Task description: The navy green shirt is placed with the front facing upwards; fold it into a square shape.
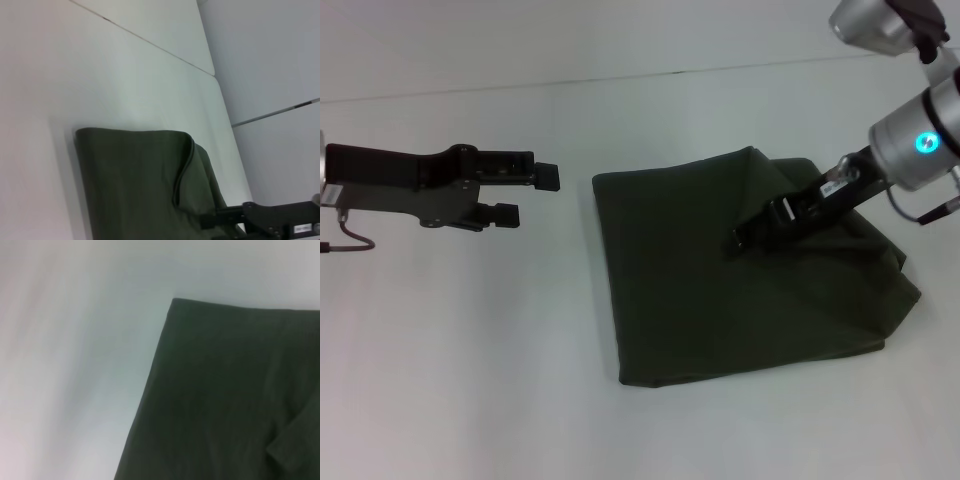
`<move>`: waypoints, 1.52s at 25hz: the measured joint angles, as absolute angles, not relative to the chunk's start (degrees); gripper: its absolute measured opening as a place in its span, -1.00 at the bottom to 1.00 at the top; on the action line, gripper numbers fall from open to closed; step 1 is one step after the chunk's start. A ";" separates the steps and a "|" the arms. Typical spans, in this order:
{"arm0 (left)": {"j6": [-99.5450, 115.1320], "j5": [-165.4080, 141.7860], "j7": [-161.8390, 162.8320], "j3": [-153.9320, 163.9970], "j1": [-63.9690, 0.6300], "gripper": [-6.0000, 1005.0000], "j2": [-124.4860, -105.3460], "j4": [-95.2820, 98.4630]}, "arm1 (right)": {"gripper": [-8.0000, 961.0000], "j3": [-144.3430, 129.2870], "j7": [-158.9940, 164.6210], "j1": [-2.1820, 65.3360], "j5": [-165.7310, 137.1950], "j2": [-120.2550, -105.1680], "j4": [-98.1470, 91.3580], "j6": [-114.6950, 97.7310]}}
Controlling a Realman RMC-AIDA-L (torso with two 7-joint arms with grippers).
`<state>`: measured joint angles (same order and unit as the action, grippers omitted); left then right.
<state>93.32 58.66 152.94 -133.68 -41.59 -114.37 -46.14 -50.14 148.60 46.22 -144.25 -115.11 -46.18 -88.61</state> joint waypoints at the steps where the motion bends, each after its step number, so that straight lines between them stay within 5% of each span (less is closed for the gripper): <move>1: 93.32 58.72 152.93 -133.68 -41.58 0.89 -114.41 -46.11 | 0.53 -50.19 148.37 46.11 -144.29 -115.40 -46.05 -87.84; 17: 93.20 59.19 152.54 -133.86 -41.54 0.89 -114.86 -45.98 | 0.53 -53.79 150.94 46.59 -152.73 -116.65 -45.88 -83.91; 28: 93.18 59.32 152.42 -135.35 -41.47 0.89 -114.87 -45.68 | 0.53 -53.91 155.80 42.75 -160.49 -119.29 -63.84 -85.30; 38: 93.16 59.32 152.32 -135.36 -41.50 0.89 -114.80 -45.70 | 0.53 -56.40 158.66 42.67 -162.42 -119.48 -68.74 -86.83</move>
